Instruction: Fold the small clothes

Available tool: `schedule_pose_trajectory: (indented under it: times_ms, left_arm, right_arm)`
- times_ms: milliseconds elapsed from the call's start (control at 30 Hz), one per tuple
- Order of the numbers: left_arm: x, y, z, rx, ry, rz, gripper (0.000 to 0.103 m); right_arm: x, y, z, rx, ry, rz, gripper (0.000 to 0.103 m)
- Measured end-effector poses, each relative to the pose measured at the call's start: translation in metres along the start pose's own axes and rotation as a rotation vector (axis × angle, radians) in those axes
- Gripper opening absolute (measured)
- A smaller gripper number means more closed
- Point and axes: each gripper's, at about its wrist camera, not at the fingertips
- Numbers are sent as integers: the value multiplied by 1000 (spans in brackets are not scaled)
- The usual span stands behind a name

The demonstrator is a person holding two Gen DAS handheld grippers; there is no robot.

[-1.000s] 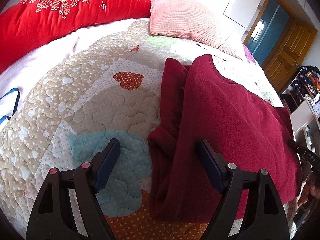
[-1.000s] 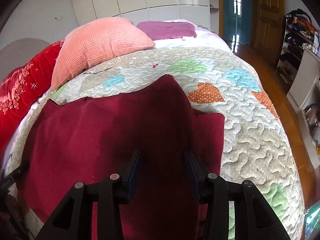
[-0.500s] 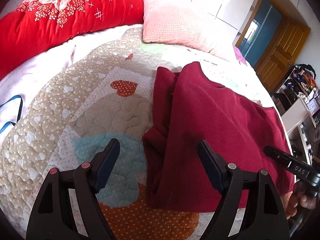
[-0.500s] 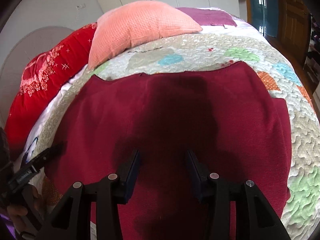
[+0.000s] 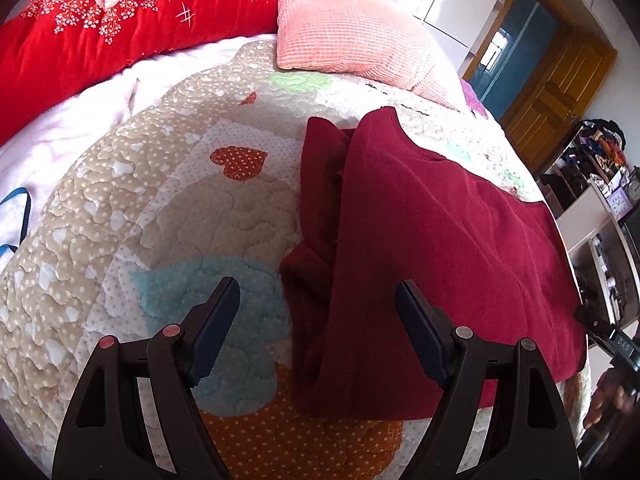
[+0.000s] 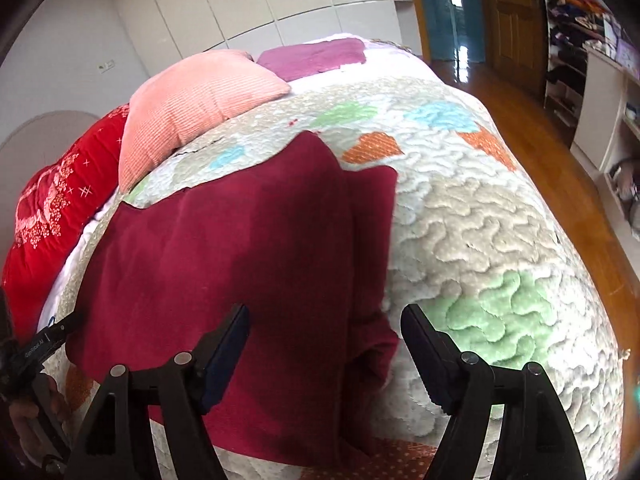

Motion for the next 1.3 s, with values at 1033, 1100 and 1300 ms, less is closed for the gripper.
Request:
schedule_pose_trajectory:
  times_ms: [1033, 1100, 1300]
  left_arm:
    - [10, 5, -5, 51, 108, -105, 41]
    - [13, 9, -8, 50, 107, -86, 51]
    - [12, 11, -17, 51, 96, -60, 59]
  right_arm:
    - [17, 24, -1, -64, 74, -75, 41]
    - [35, 43, 3, -126, 103, -91, 51]
    - [139, 18, 15, 3, 218, 169, 55]
Point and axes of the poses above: each gripper's, at about its wrist camera, not at the fingertips, and y roughly against the way its jaws point, x to its left, z to its top, and after that the axes turned 2 degrees about -y, right-handed
